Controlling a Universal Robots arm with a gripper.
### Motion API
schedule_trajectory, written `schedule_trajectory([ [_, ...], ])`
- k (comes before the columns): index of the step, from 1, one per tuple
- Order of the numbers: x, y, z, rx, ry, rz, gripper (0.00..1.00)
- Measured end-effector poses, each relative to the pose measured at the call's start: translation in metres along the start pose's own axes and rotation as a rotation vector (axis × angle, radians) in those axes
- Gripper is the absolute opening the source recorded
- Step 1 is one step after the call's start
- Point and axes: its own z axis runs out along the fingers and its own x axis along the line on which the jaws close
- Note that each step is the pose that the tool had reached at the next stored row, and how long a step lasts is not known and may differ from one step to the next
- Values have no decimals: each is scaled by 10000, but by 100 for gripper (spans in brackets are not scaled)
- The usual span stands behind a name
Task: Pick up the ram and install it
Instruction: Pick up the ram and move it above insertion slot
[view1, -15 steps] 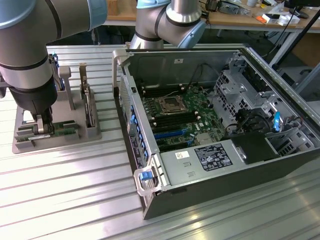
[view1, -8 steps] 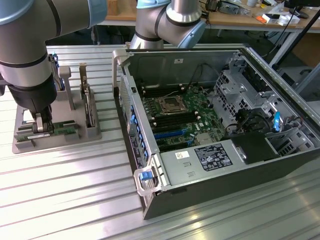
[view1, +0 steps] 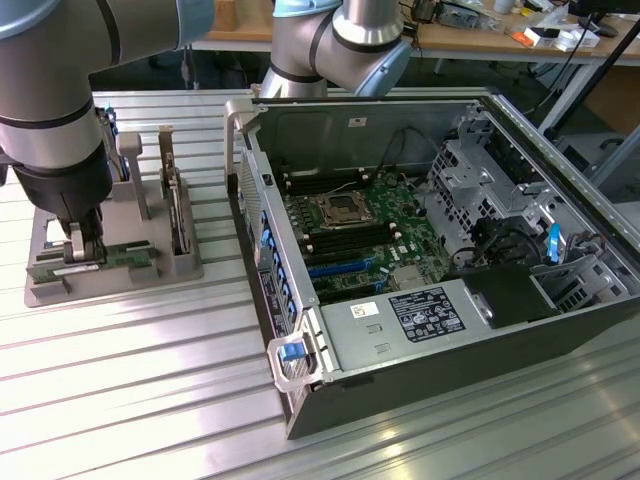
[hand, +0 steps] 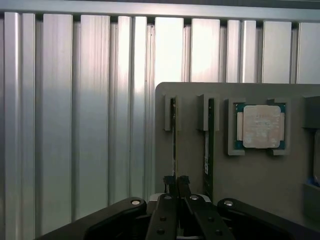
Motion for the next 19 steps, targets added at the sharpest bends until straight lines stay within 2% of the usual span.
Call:
schedule_trajectory([
  [19,-5,9,-206,0,0,0,12],
])
